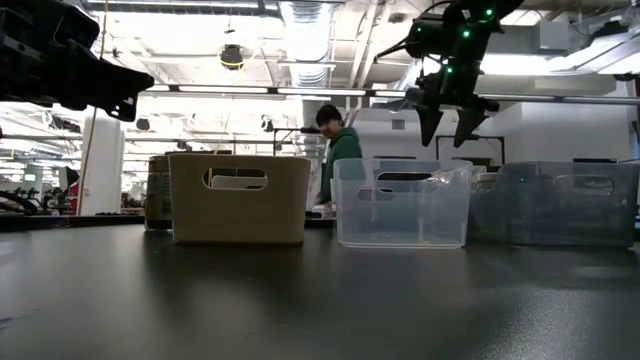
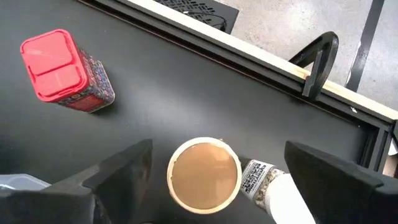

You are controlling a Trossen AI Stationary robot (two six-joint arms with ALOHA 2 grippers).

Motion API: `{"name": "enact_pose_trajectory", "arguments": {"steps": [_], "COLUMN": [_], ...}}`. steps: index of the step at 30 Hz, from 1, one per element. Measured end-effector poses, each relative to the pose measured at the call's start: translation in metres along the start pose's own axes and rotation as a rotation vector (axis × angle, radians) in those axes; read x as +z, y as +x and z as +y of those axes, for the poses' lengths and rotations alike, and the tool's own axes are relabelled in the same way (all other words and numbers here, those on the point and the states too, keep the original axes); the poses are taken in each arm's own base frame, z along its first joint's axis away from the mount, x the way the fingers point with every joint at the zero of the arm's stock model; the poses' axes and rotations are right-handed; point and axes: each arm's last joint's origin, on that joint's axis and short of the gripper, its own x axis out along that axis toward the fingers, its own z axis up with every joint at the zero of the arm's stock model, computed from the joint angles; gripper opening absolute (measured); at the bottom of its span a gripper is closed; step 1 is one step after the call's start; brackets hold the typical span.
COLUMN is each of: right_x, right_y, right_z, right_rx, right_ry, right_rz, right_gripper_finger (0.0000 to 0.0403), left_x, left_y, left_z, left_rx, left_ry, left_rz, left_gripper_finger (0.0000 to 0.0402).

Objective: Sort spices by type
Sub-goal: Put the top right brown seasoning bottle into the black bin

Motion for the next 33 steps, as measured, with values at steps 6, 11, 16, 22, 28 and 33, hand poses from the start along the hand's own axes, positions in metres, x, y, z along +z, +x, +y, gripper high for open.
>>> {"name": "enact_pose_trajectory", "arguments": {"steps": [6, 11, 16, 22, 28, 33], "right_x": [-0.001, -0.003, -0.004, -0.003, -0.003, -0.004], "right_y": [0.009, 0.029, 0.042, 0.051, 0.056, 0.056], "right_z": [0.002, 0.009, 0.013, 0.008, 0.005, 0.005], "right_rx": [-0.017, -0.018, -0.034, -0.061, -0.070, -0.052], "right_ry": [-0.023, -0.061, -0.065, -0.053, -0.029, -0.012], "right_rz": [0.037, 0.109, 0.142, 0.175, 0.203, 0.224], "right_gripper_finger": [0.0385, 0.0381, 0.0379, 0.0379, 0.0379, 0.0379], "left_x": [0.000, 0.000, 0.000, 0.000, 0.000, 0.000], "left_y": [0.000, 0.000, 0.000, 0.000, 0.000, 0.000], "left_z": [0.000, 0.000, 0.000, 0.000, 0.000, 0.000], "left_rx": [0.000, 0.000, 0.000, 0.000, 0.000, 0.000], "left_ry": [0.000, 0.000, 0.000, 0.000, 0.000, 0.000], "left_rz": [-0.001, 0.000, -0.001, 0.000, -0.001, 0.000], "left_gripper_finger": [0.0000, 0.0000, 0.0000, 0.0000, 0.0000, 0.0000]}}
